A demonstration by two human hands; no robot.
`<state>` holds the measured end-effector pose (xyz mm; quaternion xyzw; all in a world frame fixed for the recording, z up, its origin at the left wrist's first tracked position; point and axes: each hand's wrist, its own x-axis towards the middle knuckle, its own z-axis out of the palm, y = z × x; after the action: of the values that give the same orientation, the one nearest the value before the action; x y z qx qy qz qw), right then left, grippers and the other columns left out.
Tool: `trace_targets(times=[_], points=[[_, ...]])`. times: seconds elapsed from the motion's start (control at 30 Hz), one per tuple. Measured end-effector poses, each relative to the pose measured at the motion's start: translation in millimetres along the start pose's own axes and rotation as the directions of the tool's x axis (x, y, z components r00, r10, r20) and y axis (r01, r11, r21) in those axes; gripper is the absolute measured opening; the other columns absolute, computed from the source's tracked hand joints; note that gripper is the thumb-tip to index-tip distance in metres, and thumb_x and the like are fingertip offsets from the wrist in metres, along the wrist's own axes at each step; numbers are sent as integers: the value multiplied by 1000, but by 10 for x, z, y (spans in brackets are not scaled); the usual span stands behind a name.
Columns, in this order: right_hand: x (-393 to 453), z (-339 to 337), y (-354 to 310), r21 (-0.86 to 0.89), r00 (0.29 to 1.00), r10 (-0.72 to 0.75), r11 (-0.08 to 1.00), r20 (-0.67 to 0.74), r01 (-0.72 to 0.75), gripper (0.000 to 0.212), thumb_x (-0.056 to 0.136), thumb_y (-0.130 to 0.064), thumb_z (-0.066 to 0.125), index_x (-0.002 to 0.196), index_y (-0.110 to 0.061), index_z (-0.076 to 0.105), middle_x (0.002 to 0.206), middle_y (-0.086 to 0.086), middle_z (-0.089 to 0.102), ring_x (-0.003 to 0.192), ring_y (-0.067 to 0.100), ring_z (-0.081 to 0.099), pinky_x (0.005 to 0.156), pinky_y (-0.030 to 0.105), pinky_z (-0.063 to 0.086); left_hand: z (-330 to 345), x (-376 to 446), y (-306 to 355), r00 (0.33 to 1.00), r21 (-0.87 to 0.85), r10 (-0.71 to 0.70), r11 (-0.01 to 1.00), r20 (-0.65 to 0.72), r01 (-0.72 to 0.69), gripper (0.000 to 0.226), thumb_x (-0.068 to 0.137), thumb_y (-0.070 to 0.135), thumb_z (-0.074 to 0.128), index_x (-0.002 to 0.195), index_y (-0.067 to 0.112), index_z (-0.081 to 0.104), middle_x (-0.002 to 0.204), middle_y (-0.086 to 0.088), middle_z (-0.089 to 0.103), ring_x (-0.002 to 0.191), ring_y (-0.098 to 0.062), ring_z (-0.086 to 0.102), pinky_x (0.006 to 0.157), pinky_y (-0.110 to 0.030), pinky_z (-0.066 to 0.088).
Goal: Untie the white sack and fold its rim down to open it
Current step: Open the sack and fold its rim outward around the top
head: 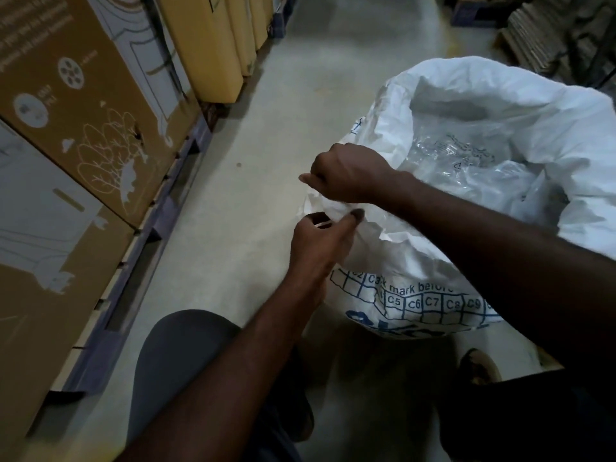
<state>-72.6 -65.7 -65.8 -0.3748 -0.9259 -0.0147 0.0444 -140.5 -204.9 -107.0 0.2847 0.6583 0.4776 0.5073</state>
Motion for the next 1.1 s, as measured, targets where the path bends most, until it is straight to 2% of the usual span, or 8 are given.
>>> trace_targets(times=[0.17,0.43,0.6,0.7,0.87,0.93,1.03,1.1], points=[[0,37,17,95,998,-60,994,6,59,52,107,-52,51,78,-13,67,75,13,69,77,39,65,62,36,45,-42,104,-28,999,65,-41,997,-22,42,13,98,18,71,109,12,74,96,-1,78,89,-18,74,75,-32,63],[-312,-58,43,3,910,-218,972,-353,234,35,107,-45,57,123,-16,68,133,12,63,116,31,60,113,44,40,-161,357,-19,952,-625,-287,727,102,286,26,102,3,45,100,6,71,99,-14,73,94,-28,71,78,-37,62],[-915,107,-112,273,979,8,961,-206,49,40,100,-50,66,131,-26,63,139,0,55,122,19,57,89,43,58,-148,363,7,963,-759,-137,594,232,267,47,94,17,42,129,4,72,109,-17,74,98,-33,72,89,-41,60],[-1250,252,-212,380,995,98,922,-27,-80,80,85,-60,79,152,-32,45,147,-3,47,123,16,57,81,41,61,-126,522,-9,961,-740,-162,613,226,277,60,101,50,55,140,7,69,125,-18,73,112,-34,70,95,-44,60],[-1455,524,-327,232,981,143,967,-130,-110,76,84,-9,79,152,-16,47,131,8,52,109,27,57,64,41,56,-39,654,-6,986,-378,-165,913,2,153,49,107,52,59,134,10,61,121,-14,75,104,-30,76,93,-45,63],[-1444,630,-351,179,966,140,979,-218,-101,64,82,4,72,142,-11,56,118,10,54,98,28,56,55,44,54,-25,600,19,974,91,82,994,-209,-65,47,106,47,61,141,20,45,140,-15,63,119,-31,68,101,-47,59],[-1451,723,-398,99,947,104,992,-304,-77,56,81,12,63,133,-8,62,108,10,55,89,26,53,53,36,45,-115,438,62,767,765,625,562,-144,-315,59,101,57,62,148,27,44,143,-10,52,127,-29,56,101,-46,49],[-1458,747,-464,58,935,46,998,-353,-27,48,84,9,55,130,-4,63,104,12,57,86,27,53,58,36,42,-149,407,72,791,811,612,465,-4,-356,69,97,70,59,150,27,46,138,-8,57,125,-30,59,99,-45,51]])
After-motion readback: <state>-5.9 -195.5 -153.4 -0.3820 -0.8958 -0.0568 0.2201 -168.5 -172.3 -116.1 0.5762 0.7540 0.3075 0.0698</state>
